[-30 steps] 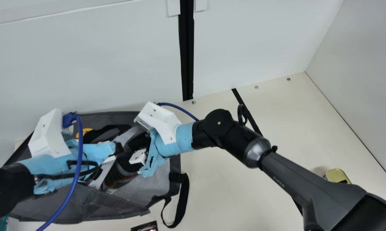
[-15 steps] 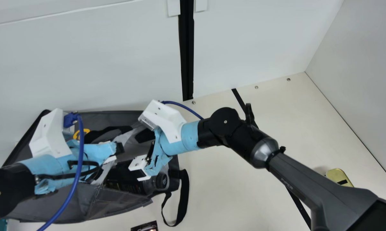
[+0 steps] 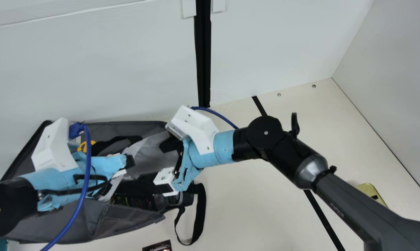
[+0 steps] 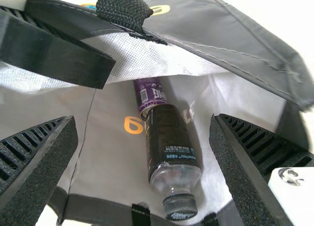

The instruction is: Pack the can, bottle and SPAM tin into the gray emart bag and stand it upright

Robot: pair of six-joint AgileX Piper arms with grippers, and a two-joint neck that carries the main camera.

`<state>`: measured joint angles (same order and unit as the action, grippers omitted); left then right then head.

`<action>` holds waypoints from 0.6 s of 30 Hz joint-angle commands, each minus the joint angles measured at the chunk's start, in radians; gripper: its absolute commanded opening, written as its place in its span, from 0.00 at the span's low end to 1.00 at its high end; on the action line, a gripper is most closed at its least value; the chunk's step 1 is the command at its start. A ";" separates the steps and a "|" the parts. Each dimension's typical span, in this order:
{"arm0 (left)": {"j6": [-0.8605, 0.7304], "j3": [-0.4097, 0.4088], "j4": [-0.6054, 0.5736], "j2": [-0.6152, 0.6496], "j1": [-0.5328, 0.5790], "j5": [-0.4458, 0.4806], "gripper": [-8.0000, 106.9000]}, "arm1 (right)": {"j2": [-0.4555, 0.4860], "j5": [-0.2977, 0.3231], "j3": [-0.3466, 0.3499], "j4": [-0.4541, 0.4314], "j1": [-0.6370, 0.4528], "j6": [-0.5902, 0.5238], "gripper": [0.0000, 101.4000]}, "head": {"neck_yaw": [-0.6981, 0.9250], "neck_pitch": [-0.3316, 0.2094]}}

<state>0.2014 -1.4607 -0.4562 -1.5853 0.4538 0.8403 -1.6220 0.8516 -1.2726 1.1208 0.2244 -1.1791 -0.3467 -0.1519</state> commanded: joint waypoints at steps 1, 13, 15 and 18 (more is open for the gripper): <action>0.000 0.000 0.000 0.000 0.000 0.000 0.00 | 0.020 -0.007 0.010 -0.008 -0.005 0.014 0.94 | -0.002 -0.023; 0.000 0.000 0.000 0.000 0.000 0.000 0.00 | 0.158 -0.062 0.081 -0.090 -0.028 0.133 0.94 | -0.002 -0.023; 0.000 0.000 0.000 0.000 0.000 0.000 0.00 | 0.181 -0.070 0.090 -0.109 -0.034 0.157 0.94 | -0.002 -0.023; 0.000 0.000 0.000 0.000 0.000 0.000 0.00 | 0.218 -0.081 0.104 -0.140 -0.045 0.196 0.94 | -0.002 -0.023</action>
<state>0.2014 -1.4607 -0.4562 -1.5853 0.4538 0.8403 -1.4192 0.7768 -1.1720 0.9953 0.1820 -1.0004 -0.3482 -0.1519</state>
